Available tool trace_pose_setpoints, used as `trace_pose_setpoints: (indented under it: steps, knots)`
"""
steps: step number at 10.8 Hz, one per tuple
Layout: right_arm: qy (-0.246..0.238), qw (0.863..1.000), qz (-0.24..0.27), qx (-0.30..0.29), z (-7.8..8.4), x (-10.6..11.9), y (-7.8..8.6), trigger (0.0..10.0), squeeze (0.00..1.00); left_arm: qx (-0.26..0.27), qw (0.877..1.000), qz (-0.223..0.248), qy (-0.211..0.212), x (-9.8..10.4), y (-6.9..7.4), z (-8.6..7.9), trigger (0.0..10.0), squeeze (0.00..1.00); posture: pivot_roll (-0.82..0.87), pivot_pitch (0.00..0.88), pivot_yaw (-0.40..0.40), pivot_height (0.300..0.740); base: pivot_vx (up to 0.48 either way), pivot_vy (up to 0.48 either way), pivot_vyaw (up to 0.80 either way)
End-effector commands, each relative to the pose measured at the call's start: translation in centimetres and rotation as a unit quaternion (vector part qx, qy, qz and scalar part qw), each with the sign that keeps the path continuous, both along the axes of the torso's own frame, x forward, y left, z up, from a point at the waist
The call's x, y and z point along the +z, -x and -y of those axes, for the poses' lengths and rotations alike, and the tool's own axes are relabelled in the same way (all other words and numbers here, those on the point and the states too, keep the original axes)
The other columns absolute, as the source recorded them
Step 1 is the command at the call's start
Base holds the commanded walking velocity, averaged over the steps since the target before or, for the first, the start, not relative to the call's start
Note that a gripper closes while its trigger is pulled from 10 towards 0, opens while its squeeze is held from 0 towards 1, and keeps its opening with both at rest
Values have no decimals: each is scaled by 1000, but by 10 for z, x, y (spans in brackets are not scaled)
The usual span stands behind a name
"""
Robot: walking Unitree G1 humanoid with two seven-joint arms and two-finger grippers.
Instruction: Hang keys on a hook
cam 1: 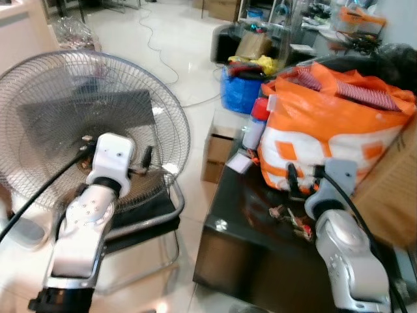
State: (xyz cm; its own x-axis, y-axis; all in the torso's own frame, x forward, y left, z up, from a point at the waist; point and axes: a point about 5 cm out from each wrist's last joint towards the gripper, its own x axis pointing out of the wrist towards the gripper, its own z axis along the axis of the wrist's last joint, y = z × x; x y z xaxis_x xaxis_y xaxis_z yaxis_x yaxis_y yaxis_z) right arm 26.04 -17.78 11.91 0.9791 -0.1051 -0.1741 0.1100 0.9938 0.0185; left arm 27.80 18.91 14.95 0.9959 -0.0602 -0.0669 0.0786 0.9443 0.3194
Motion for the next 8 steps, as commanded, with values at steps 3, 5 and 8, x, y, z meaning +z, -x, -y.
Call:
trace_pose_setpoints:
  steps: [3,5,8]
  knots:
    - [3,1000,4,-1,0,2,1,10000,0,1,1000,3,-5,2,0,2,10000,0,19,0,-84,740,0,-469,0]
    - [0,1000,5,-5,1,2,1,10000,0,2,1000,3,-6,2,1,2,10000,0,18,0,-85,740,0,-469,0]
    - [-4,1000,6,-3,1,3,1,10000,0,12,1000,0,6,2,0,0,10000,0,18,0,-85,740,0,-160,-529]
